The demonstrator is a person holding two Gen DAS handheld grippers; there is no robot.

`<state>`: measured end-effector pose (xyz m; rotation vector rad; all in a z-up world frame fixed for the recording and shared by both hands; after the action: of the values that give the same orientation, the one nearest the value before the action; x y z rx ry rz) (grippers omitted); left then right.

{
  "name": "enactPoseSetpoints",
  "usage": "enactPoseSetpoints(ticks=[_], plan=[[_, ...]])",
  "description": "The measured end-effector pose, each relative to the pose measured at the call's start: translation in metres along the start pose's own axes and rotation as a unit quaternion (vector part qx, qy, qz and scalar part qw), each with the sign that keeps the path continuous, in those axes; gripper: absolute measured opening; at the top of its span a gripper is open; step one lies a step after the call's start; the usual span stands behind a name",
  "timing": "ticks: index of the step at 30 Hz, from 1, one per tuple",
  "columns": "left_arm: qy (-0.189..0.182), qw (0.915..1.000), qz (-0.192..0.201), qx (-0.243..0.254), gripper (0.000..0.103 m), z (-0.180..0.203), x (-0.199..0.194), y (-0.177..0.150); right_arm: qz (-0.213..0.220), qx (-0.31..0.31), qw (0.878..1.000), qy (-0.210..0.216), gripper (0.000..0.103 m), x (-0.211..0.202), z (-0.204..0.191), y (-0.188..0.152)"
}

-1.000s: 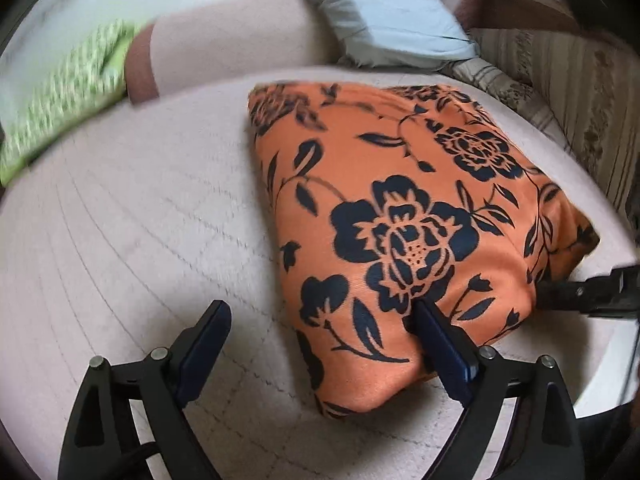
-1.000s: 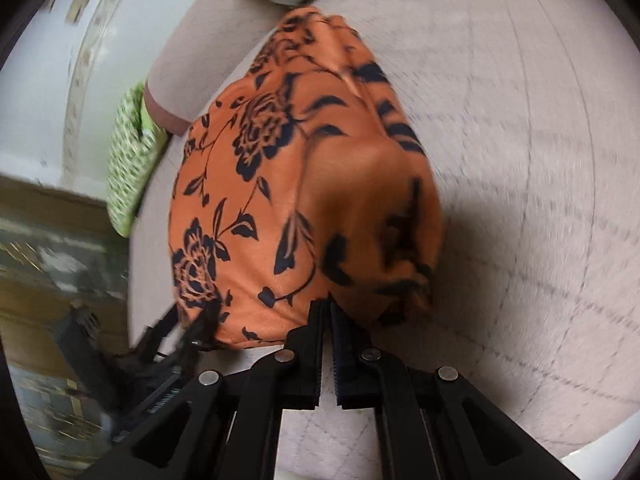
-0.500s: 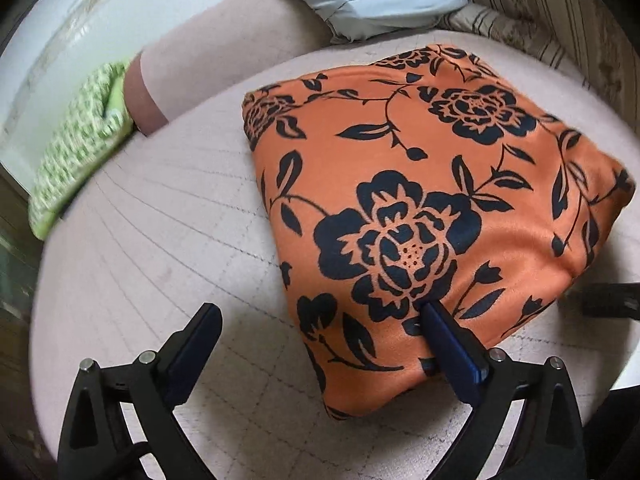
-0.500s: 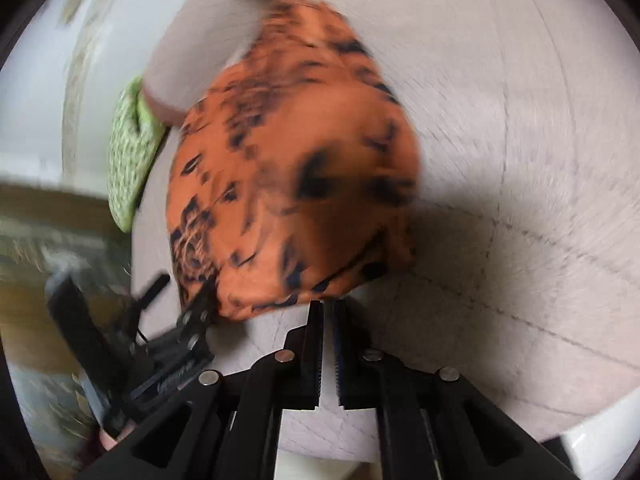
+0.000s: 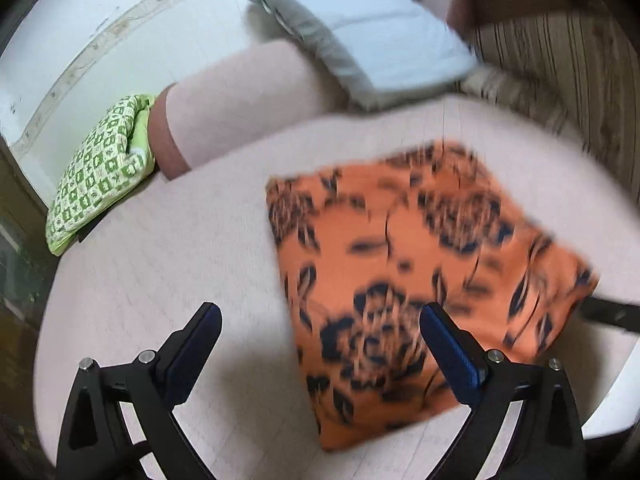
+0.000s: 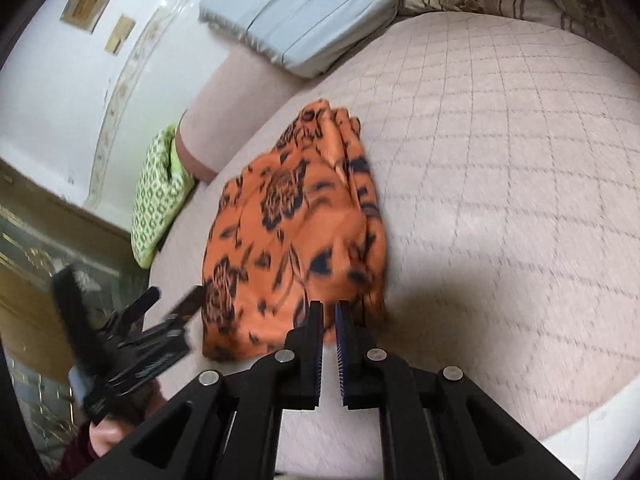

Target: Fold small clothes

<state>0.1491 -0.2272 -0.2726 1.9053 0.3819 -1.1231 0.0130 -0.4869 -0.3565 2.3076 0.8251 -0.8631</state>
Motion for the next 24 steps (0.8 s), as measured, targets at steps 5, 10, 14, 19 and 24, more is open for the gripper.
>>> enactPoseSetpoints(ticks=[5, 10, 14, 19, 24], plan=[[-0.048, 0.998, -0.019, -0.036, 0.099, -0.016, 0.018, 0.007, 0.014, 0.008, 1.0, 0.011, 0.008, 0.009, -0.007, 0.022], [-0.053, 0.9972, -0.05, -0.017, 0.099, -0.021, 0.056, -0.013, 0.029, -0.012, 0.999, 0.005, 0.008, 0.029, -0.028, 0.046], [-0.109, 0.9916, -0.041, -0.056, 0.099, -0.03, 0.067, -0.023, 0.046, -0.007, 0.999, 0.011, 0.008, 0.045, -0.043, 0.064], [-0.072, 0.9967, -0.013, -0.035, 0.099, -0.04, 0.055, -0.011, 0.04, -0.02, 0.998, -0.045, 0.008, 0.081, -0.059, 0.093], [-0.082, 0.9949, -0.021, -0.055, 0.099, -0.052, 0.062, -0.009, -0.018, -0.009, 0.997, -0.078, 0.009, 0.112, -0.05, 0.102]])
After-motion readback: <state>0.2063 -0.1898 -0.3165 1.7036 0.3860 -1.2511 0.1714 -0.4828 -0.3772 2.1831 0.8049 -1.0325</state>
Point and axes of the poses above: each gripper's, at about its wrist camera, not at the fingertips, and x roughly the way its jaws point, z to its right, y to its top, the point moved 3 cm from there along x, roughly the way its jaws point, and after that the axes turned 8 degrees about -z, right-handed, at the moved point
